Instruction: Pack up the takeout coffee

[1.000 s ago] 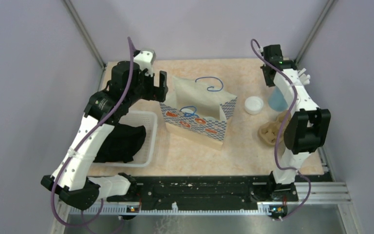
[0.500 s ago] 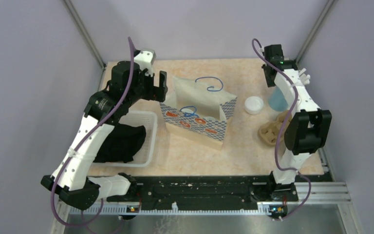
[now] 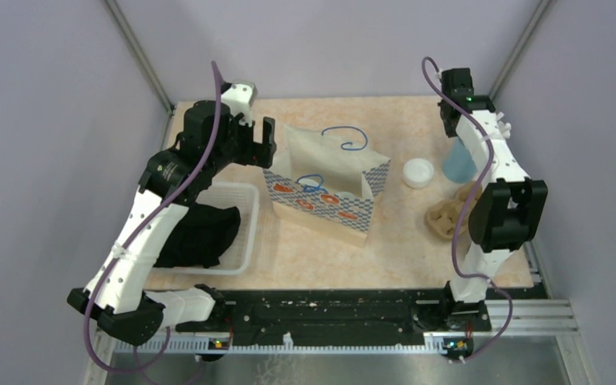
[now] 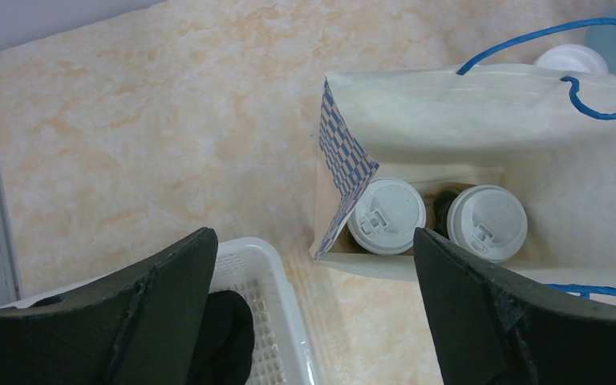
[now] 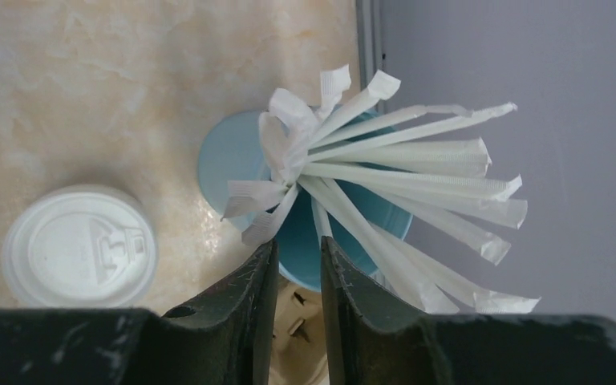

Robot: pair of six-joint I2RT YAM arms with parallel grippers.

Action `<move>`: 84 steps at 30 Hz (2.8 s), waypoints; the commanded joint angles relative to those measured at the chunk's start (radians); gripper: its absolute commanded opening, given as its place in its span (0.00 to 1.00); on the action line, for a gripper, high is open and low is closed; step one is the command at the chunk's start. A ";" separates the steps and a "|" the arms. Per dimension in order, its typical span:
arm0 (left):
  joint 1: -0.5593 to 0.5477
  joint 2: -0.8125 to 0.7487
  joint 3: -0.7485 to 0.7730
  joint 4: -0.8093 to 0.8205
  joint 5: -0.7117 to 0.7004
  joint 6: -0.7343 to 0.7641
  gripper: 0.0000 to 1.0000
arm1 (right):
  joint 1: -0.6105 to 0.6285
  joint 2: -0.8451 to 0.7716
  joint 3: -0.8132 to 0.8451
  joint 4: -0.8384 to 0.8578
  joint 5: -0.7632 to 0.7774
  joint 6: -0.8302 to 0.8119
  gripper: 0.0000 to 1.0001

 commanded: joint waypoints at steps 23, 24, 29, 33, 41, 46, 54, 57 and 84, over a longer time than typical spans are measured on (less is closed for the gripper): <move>-0.003 0.001 0.013 0.041 -0.007 0.010 0.98 | -0.013 0.028 0.112 -0.026 -0.065 0.039 0.03; -0.004 0.002 0.015 0.042 -0.005 0.011 0.98 | -0.013 0.014 0.113 -0.033 -0.060 0.043 0.03; -0.004 0.009 0.032 0.048 0.015 0.000 0.98 | -0.009 -0.091 0.096 -0.052 -0.060 0.050 0.03; -0.003 0.013 0.053 0.049 0.046 -0.014 0.98 | -0.010 -0.166 0.072 -0.042 -0.058 0.036 0.05; -0.004 0.010 0.079 0.040 0.085 -0.055 0.98 | -0.010 -0.264 0.173 -0.091 -0.191 0.078 0.05; -0.003 0.023 0.116 0.040 0.101 -0.082 0.98 | -0.009 -0.326 0.344 -0.212 -0.361 0.192 0.02; -0.003 0.054 0.235 0.007 0.084 -0.095 0.98 | 0.004 -0.534 0.262 -0.054 -0.801 0.401 0.01; -0.002 0.044 0.234 -0.005 0.090 -0.128 0.98 | 0.015 -0.580 0.206 0.094 -1.029 0.573 0.00; -0.002 -0.096 0.228 -0.098 0.109 -0.412 0.98 | 0.644 -0.520 -0.085 0.283 -0.721 0.463 0.08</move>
